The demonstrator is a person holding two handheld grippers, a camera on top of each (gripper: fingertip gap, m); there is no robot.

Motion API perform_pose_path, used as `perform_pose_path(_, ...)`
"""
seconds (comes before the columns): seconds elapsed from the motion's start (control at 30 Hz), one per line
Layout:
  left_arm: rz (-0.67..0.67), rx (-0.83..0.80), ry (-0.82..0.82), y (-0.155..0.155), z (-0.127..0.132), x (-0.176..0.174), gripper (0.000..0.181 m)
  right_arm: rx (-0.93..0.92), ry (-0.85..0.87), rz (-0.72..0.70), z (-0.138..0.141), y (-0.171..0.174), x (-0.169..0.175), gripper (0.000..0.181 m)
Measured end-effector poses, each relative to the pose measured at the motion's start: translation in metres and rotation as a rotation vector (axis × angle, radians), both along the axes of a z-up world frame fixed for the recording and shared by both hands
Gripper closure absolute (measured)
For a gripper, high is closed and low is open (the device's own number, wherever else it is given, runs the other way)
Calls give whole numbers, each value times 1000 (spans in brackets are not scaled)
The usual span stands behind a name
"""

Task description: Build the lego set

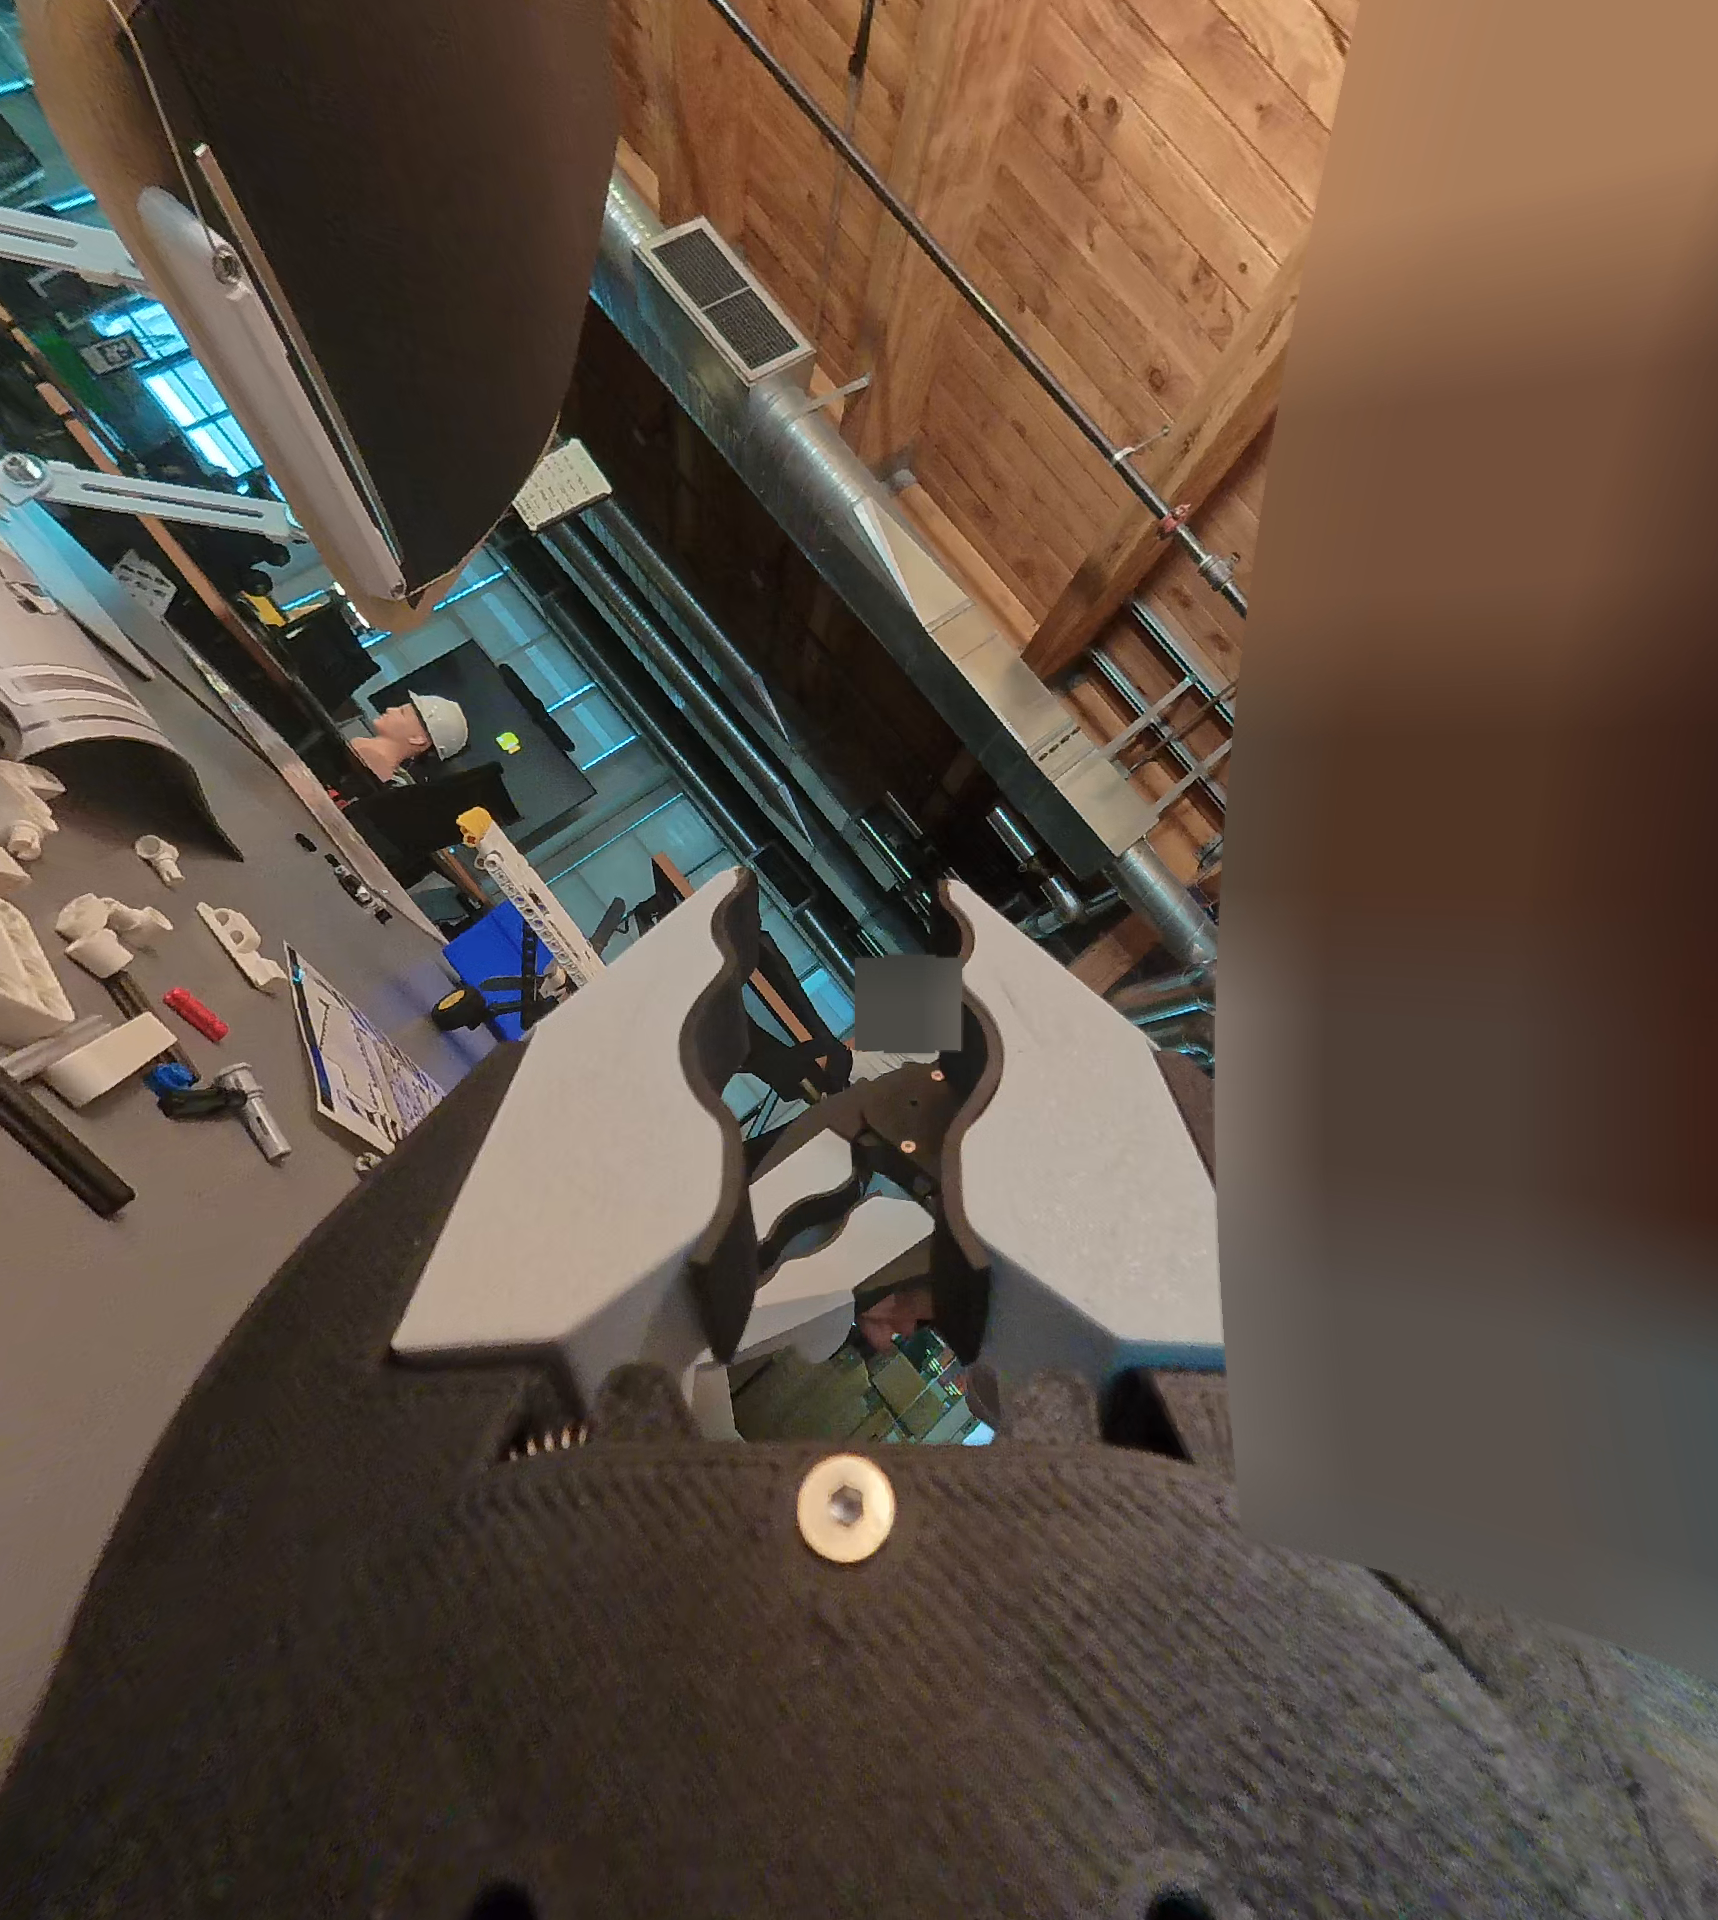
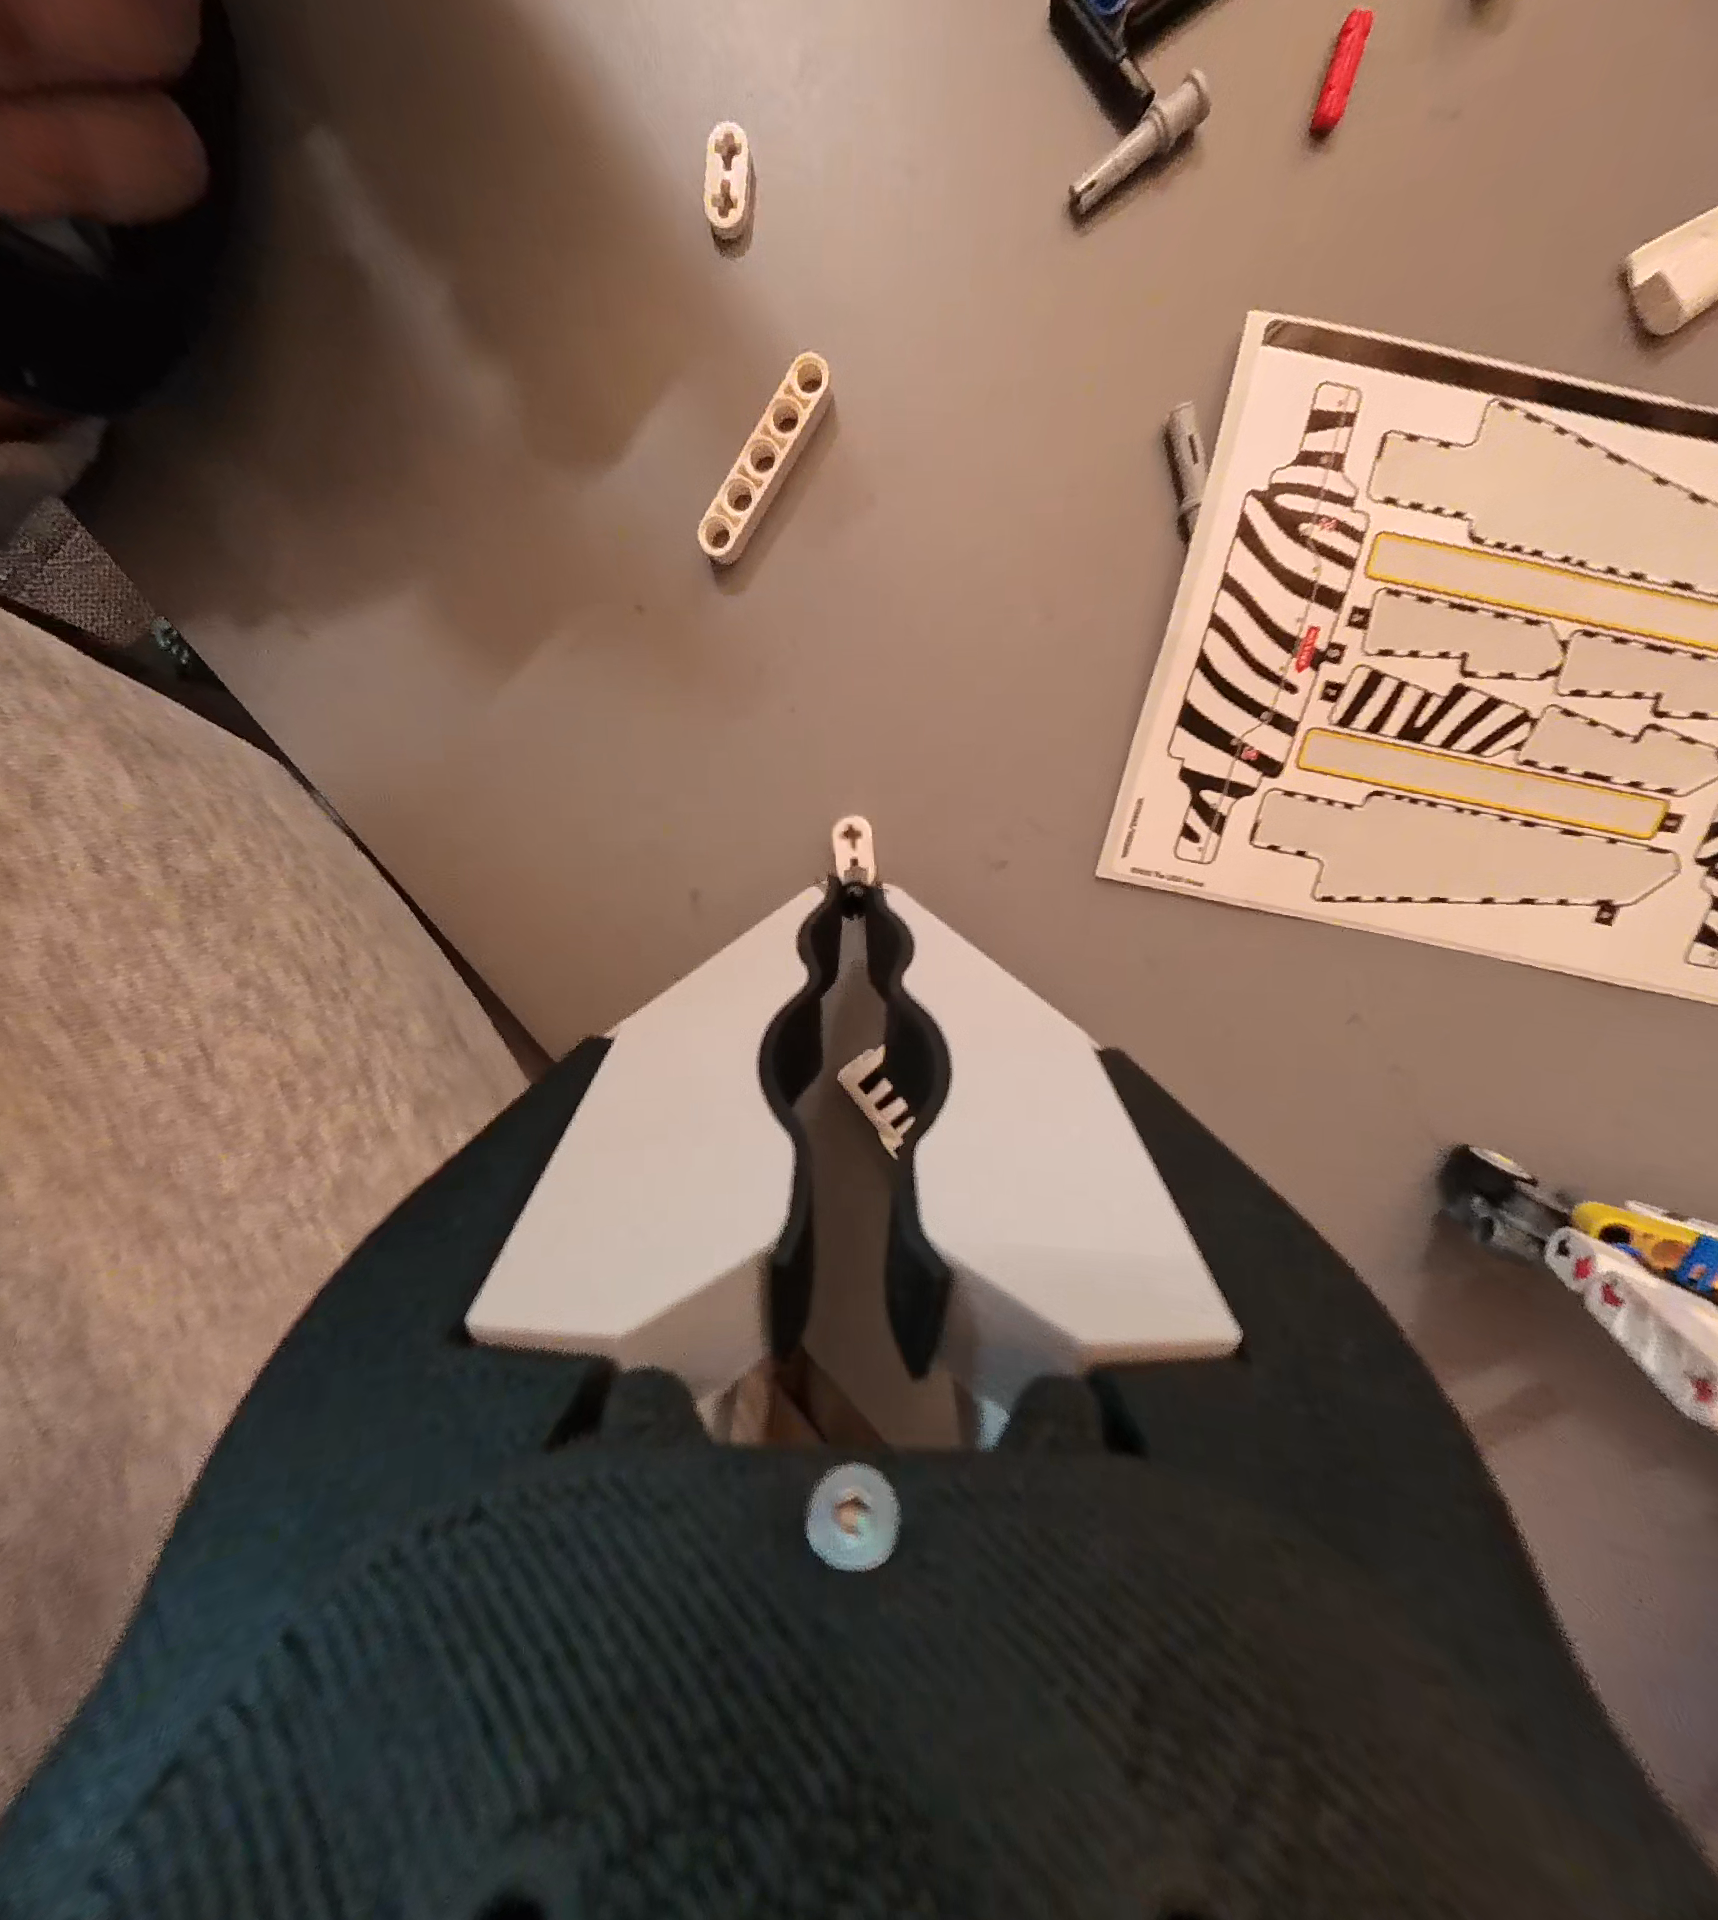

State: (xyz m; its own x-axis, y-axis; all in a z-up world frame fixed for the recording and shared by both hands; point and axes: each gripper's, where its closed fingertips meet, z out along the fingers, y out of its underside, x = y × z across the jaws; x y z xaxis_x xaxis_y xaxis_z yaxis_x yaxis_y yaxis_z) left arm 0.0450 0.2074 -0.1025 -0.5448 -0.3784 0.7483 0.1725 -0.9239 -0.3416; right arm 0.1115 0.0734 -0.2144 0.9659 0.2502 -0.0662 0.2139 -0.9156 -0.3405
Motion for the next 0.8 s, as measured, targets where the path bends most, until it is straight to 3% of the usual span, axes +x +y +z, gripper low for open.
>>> perform_pose_path(0.5,-1,-6,5,0,-1,1,150,-65,-2,11,-1,0,-1,178)
perform_pose_path(0.8,-3,-8,7,0,-1,1,146,-201,-4,19,-1,0,-2,178)
